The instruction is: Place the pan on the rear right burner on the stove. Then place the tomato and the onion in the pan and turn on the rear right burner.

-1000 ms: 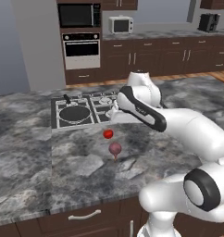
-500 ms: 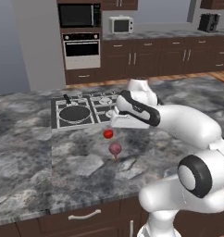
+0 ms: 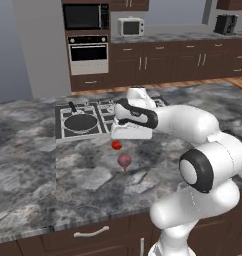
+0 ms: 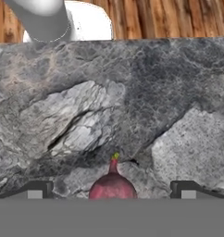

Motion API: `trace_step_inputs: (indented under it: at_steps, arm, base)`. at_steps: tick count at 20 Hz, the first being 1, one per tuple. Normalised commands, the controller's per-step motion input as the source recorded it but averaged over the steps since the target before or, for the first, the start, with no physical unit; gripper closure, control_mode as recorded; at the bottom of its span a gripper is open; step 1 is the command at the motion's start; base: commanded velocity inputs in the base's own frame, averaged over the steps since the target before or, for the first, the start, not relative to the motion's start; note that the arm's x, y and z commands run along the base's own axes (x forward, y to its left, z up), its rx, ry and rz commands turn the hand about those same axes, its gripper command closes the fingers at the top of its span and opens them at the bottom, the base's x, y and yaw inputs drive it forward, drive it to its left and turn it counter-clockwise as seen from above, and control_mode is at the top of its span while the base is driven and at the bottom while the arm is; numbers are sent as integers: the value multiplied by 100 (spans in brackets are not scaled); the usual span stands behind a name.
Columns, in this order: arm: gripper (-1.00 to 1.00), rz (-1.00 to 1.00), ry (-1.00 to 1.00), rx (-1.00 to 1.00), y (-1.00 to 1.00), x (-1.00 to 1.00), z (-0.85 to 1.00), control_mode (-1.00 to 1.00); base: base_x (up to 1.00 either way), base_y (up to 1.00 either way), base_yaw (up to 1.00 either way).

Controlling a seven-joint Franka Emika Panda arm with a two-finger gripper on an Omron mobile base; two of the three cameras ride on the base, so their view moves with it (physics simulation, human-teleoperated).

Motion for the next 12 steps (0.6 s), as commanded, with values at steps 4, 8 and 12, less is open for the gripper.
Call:
trace_step_inputs:
  at_steps: [4, 8, 12]
  arm:
    - [-100, 0, 12, -7, 6, 34, -6, -100]
    - [-100, 0, 11, -8, 3, 48, -20, -100]
    - [-100, 0, 7, -1, 1, 44, -31, -100]
  base:
    - [0, 0, 0]
    - [0, 0, 0]
    - [0, 0, 0]
